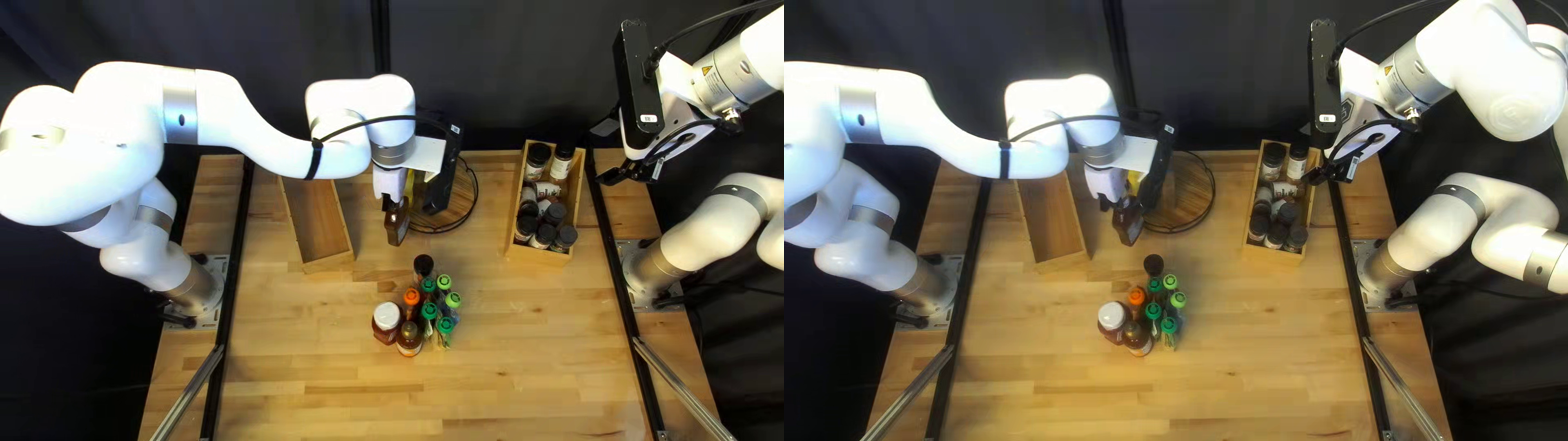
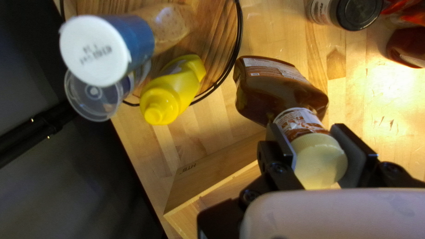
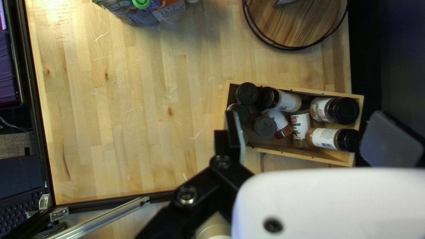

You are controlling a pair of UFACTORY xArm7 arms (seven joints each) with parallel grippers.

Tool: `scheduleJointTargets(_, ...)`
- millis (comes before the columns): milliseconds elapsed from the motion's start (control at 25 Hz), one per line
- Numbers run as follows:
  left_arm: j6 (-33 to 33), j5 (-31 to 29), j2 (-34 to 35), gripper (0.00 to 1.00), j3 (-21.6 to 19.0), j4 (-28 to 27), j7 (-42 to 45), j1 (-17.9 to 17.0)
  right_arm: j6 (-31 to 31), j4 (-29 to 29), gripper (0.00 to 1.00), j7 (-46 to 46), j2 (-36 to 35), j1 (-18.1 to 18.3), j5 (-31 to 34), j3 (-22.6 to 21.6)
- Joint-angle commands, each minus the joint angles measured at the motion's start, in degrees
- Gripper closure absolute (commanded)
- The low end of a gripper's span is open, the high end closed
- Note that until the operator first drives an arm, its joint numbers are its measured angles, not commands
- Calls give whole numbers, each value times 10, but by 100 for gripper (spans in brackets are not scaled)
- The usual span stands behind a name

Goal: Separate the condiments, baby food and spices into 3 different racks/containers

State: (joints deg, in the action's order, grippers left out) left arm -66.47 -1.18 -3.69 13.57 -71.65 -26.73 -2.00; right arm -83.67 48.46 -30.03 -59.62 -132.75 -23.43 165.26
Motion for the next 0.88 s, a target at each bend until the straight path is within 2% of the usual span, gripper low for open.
scheduleJointTargets(40,-7,8,-14,100,1,-19,-12,3,0,0,0,0,0,0,0,0)
scheduleJointTargets(560,-31,33,-74,100,0,-96,-40,11,0,0,0,0,0,0,0,0)
scheduleJointTargets(880,-41,30,-77,100,8,-112,-51,22,0,0,0,0,0,0,0,0)
